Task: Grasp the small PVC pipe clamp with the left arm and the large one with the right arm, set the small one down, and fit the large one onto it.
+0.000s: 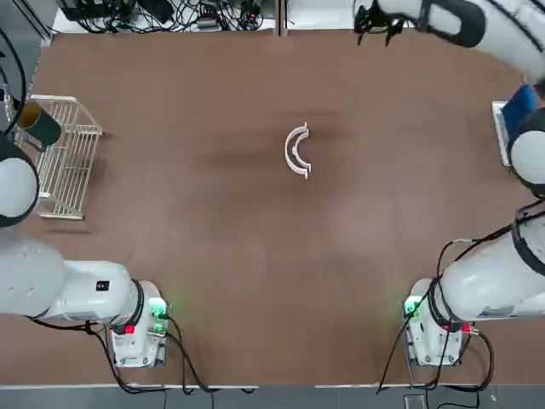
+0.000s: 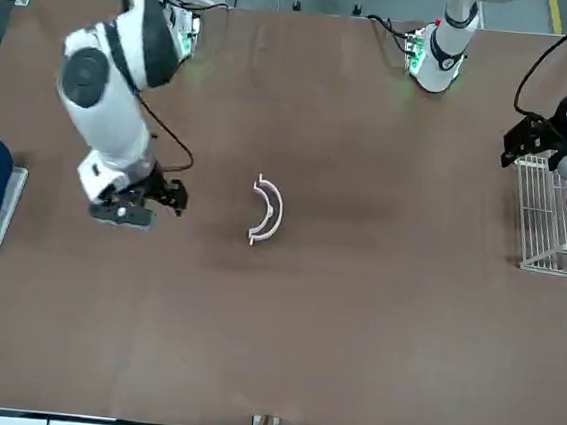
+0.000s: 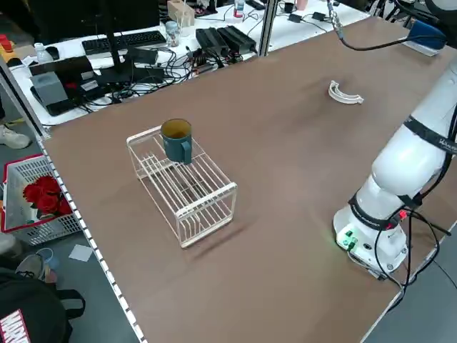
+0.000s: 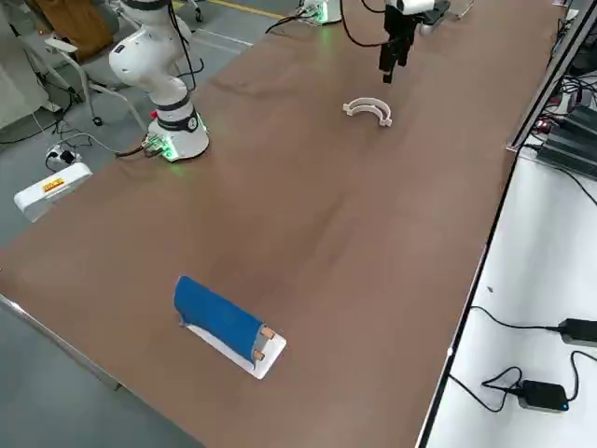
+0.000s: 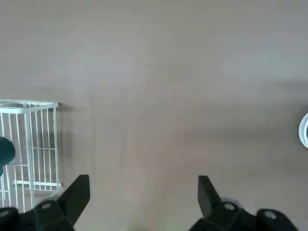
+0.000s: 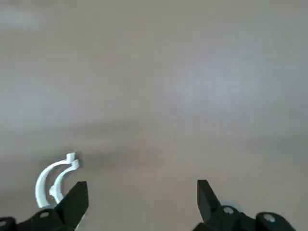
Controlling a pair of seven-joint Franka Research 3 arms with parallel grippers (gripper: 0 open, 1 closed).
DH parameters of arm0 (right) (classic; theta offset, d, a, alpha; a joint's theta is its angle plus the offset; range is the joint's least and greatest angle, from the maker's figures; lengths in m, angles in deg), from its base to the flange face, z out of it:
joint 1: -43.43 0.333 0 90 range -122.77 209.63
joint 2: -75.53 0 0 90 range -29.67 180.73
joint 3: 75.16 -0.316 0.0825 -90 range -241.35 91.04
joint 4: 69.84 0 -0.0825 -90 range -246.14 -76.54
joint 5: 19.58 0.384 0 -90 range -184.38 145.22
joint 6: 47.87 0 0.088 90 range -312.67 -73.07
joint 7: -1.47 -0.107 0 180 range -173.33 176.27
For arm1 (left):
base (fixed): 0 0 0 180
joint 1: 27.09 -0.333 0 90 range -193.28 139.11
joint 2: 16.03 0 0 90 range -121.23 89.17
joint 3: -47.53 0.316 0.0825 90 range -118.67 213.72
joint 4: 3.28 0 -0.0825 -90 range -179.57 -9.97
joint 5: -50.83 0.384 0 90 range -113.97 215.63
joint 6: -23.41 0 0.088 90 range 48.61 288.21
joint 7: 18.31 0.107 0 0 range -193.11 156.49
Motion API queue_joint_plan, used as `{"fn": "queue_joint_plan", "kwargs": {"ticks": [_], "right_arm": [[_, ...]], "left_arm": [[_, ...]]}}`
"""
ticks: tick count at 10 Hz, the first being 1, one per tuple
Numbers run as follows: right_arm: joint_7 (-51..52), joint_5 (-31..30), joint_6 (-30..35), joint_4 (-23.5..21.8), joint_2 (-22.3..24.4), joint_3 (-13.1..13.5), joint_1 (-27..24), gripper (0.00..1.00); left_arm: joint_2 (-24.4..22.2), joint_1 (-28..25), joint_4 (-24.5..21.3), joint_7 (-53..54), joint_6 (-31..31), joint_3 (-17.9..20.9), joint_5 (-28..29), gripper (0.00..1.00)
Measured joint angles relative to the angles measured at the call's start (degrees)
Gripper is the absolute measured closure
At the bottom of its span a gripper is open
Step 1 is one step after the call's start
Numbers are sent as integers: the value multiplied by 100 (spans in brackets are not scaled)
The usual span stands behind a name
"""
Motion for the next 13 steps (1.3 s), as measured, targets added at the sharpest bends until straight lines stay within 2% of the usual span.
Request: {"fn": "queue_joint_plan", "kwargs": {"ticks": [2, 3, 5, 7, 9, 13], "right_arm": [[692, 378, 367, -38, 454, 834, -24, 0], [1110, 448, 628, -42, 645, 1169, -32, 0], [2075, 595, 1112, -30, 954, 1831, -36, 0], [2750, 650, 1591, 61, 1149, 2342, -35, 0], [3002, 677, 1763, 109, 1227, 2582, -36, 0], [3004, 679, 1782, 112, 1237, 2586, -18, 0]], "left_arm": [[16, 8, 43, 0, -14, -15, 0, 1], [30, 11, 50, 0, -15, -26, 0, 1], [44, 14, 60, -21, -15, -35, 0, 1], [47, 16, 66, -39, -15, -44, 0, 1], [48, 15, 78, -43, -16, -46, 0, 1], [50, -12, 84, -52, -19, -32, 0, 1]]}}
